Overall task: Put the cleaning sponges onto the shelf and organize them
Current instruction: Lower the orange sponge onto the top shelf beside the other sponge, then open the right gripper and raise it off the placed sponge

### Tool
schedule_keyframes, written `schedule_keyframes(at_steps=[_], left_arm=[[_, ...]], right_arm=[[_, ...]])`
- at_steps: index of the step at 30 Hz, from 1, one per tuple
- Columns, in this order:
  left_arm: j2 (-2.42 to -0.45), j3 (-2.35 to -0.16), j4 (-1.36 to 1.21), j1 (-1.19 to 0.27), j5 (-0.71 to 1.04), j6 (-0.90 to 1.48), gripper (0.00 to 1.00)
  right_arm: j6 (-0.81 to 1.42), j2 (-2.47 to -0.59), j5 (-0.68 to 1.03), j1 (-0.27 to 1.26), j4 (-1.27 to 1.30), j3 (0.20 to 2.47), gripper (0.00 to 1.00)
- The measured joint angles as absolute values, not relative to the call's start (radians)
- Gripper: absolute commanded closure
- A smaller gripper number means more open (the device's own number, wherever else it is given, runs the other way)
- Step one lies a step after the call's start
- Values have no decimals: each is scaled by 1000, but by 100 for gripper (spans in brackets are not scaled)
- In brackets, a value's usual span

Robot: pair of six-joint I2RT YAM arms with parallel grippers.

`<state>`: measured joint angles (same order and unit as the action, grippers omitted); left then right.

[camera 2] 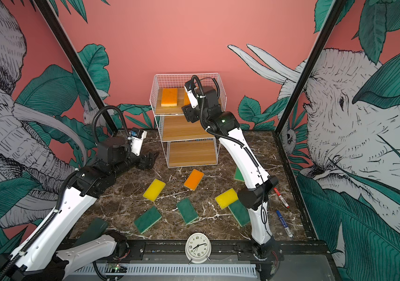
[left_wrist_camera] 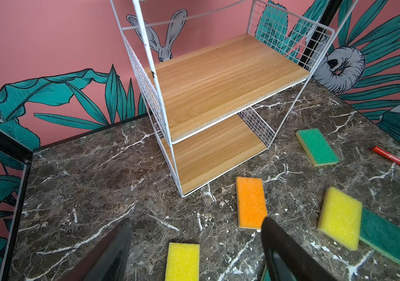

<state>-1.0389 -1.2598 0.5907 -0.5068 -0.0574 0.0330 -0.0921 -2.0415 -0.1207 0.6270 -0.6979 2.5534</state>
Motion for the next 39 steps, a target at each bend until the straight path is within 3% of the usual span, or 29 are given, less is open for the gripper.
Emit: schedule_keyframes(at_steps=[5, 11, 21, 39], left_arm=[[-1034, -1259, 590, -507, -65, 33, 16], [-1032, -1259, 590, -507, -65, 33, 16], [-1028, -1258, 590, -507, -65, 34, 16], [-995, -1254, 590, -507, -71, 44, 16]], right_arm=[[-91, -2043, -123, 627, -694, 2553, 21], [-80, -2043, -124, 627, -691, 2553, 7], [-56, -2012, -127, 627, -659, 2495, 1], [-39, -1990, -181, 624, -635, 2477, 1]])
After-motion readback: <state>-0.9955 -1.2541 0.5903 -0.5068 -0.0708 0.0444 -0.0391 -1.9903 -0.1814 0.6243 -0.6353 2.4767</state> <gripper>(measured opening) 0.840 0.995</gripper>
